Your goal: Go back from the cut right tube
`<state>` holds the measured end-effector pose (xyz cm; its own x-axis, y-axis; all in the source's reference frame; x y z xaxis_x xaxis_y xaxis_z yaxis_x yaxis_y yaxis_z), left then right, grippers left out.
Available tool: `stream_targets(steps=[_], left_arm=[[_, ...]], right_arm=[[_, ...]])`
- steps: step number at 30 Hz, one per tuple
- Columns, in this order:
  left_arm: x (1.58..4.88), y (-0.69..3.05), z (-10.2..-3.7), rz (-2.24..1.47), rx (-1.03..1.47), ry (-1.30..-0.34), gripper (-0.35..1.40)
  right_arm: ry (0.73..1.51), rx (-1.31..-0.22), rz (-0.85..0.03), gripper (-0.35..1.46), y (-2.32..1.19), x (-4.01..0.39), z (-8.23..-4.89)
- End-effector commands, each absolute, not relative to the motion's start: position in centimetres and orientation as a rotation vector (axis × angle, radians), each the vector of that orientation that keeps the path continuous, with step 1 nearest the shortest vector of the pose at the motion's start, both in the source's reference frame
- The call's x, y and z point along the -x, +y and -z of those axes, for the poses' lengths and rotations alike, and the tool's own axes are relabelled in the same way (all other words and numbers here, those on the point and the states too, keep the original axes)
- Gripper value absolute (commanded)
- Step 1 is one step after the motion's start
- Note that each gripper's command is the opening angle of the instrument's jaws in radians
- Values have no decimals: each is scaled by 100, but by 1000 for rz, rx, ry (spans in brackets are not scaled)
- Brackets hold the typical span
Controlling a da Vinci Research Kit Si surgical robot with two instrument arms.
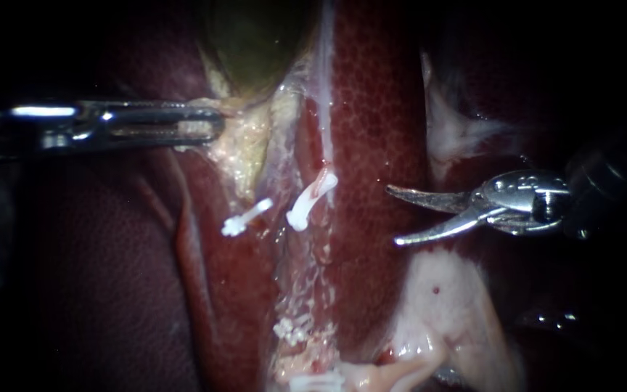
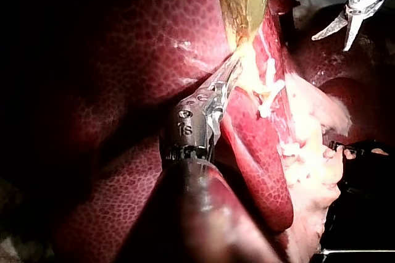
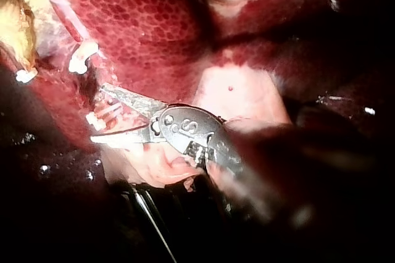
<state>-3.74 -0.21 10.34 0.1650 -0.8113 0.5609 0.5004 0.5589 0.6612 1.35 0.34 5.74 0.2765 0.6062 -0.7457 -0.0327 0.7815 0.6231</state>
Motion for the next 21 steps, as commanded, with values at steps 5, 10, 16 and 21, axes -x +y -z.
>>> stream_targets(steps=[5,10,16,21], left_arm=[[388,-30,-1047,963,-380,-1025,-15],[393,-31,-1048,959,-385,-1024,-15],[395,-30,-1049,960,-385,-1024,-15],[395,-30,-1048,960,-385,-1024,-15]], right_arm=[[1228,-555,-459,143,33,-136,-574],[1228,-558,-458,143,33,-137,-574],[1229,-560,-456,143,33,-137,-574],[1229,-560,-456,143,33,-137,-574]])
